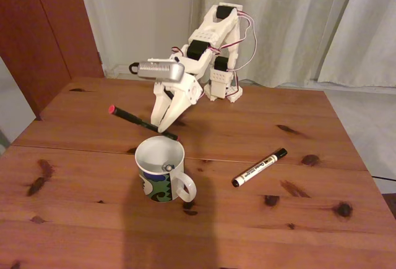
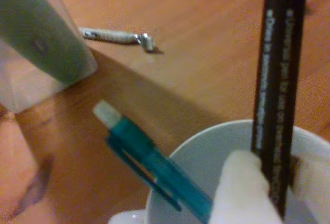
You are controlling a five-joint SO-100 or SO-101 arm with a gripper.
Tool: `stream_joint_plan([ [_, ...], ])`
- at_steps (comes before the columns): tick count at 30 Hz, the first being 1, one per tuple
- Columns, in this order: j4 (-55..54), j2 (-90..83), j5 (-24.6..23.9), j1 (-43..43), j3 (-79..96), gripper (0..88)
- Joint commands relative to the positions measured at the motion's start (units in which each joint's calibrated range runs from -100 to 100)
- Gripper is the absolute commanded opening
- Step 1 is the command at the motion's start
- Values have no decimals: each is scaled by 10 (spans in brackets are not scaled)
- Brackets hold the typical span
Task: Clean up the desk and place the pens and markers into the cup
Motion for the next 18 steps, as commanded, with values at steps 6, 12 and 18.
stream_joint_plan([
  [6, -6, 42, 1, -6, -101, 9],
  [12, -6, 63, 1, -4, -113, 9],
  [18, -7, 75, 1, -1, -105, 9],
])
